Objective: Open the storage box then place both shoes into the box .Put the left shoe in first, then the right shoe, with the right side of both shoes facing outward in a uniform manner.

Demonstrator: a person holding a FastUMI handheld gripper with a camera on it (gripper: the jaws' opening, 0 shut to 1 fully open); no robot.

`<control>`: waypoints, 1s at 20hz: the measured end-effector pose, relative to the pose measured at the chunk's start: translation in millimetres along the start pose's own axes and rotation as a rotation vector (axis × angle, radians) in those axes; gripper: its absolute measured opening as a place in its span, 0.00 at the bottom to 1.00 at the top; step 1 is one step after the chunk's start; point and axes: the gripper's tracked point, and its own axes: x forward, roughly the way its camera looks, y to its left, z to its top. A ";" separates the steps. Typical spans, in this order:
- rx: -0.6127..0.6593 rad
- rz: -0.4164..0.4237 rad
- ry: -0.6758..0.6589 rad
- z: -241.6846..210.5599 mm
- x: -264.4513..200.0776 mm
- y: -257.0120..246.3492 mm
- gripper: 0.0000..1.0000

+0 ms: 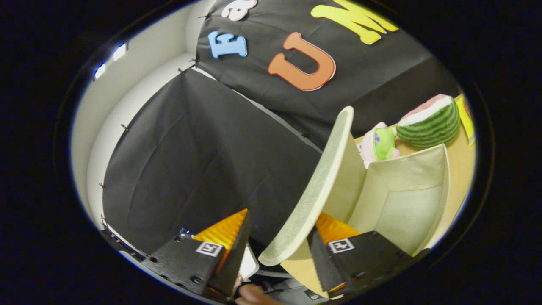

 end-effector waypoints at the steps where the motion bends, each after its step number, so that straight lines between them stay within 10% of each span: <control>1: -0.046 -0.009 -0.001 -1.4 1.8 8.8 0.84; 2: -0.084 -0.029 -0.003 -5.0 2.6 14.6 1.00; 20: -0.186 -0.064 0.028 -24.6 -26.7 18.8 1.00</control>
